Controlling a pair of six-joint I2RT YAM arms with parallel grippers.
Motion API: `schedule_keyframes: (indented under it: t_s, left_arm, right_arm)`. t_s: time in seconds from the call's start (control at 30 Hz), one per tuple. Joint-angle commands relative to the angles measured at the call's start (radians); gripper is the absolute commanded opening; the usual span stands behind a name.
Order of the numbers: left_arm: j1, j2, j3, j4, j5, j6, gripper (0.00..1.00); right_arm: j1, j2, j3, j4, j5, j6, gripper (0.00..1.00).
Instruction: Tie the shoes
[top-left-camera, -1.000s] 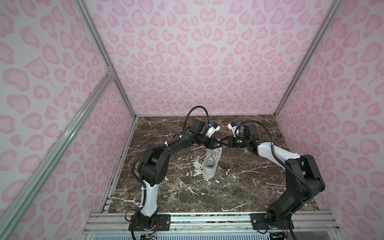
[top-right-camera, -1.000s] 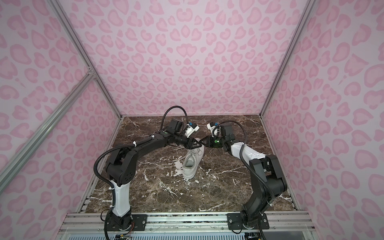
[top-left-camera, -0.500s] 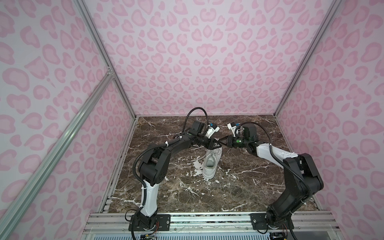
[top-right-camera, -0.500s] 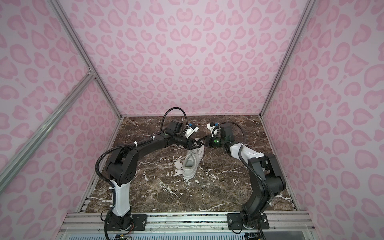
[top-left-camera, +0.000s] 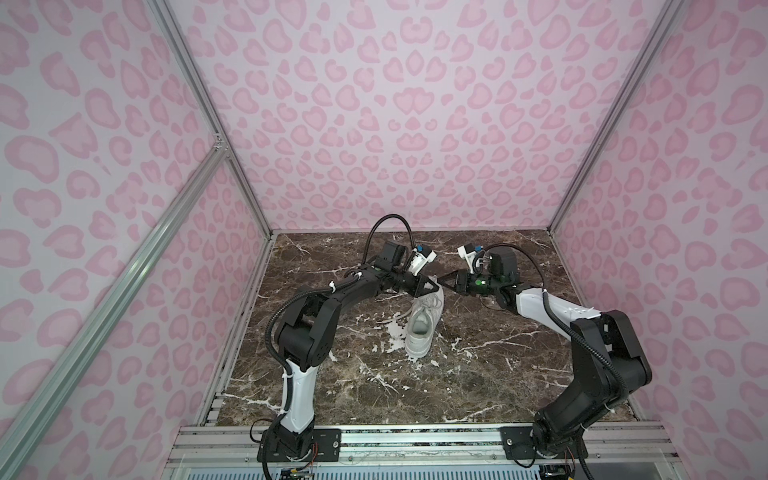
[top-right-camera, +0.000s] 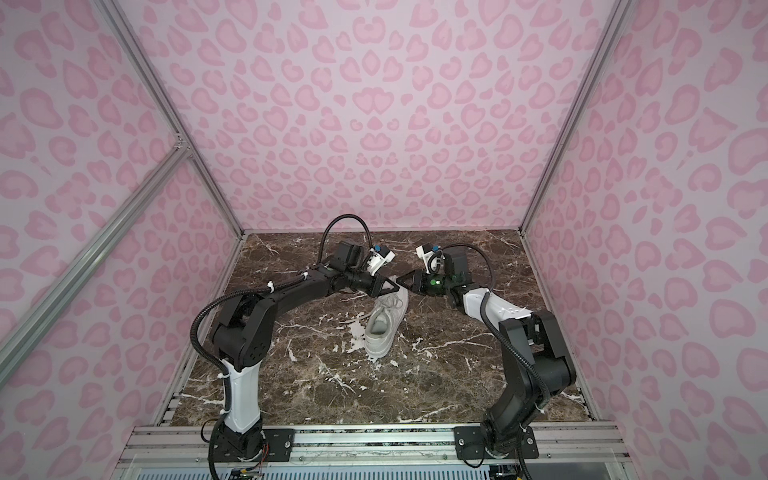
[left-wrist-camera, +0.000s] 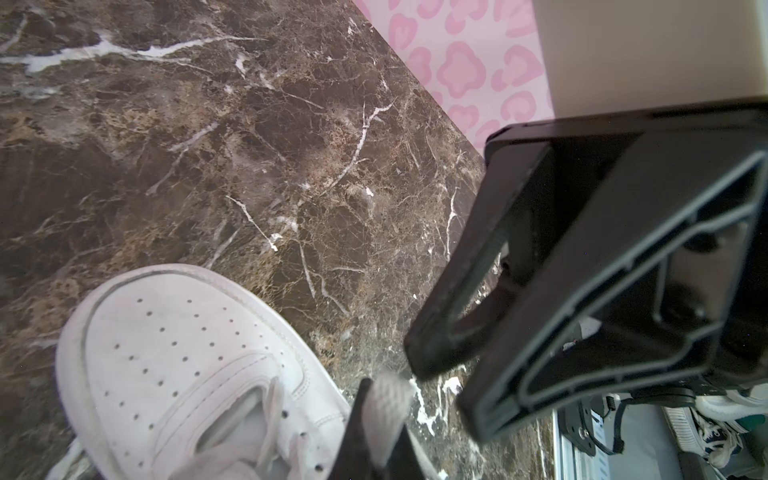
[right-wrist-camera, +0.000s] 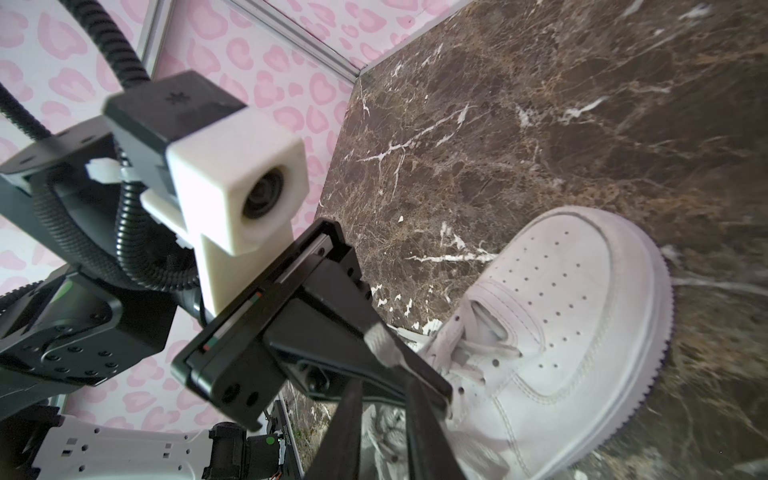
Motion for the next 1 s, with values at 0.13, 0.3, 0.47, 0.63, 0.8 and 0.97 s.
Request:
schedule_keyframes:
  t_s: [0.13,0.3,0.47,0.63,0.8,0.97]
  left_arm:
    - [0.010,-0.004,-0.004,0.040,0.028,-0.014,0.03]
    - [0.010,-0.001,-0.005,0.040,0.033,-0.019,0.03]
    - [0.011,-0.005,-0.008,0.035,0.032,-0.019,0.03]
    - [0.012,-0.005,-0.010,0.036,0.034,-0.021,0.03]
    - [0.014,-0.002,-0.013,0.040,0.039,-0.027,0.03]
    - [0.016,-0.002,-0.015,0.044,0.039,-0.029,0.03]
  right_arm:
    - [-0.032,-0.068,-0.080,-0.132,0.060,-0.187,0.34]
    - [0.019,-0.107,-0.134,-0.237,0.186,-0.457,0.39]
    - [0.076,-0.111,-0.178,-0.196,0.306,-0.558,0.40]
    - [0.094,-0.079,-0.203,-0.075,0.307,-0.558,0.41]
    - [0.095,-0.041,-0.193,0.003,0.279,-0.551,0.43]
    - [0.096,-0.012,-0.187,0.084,0.238,-0.525,0.43]
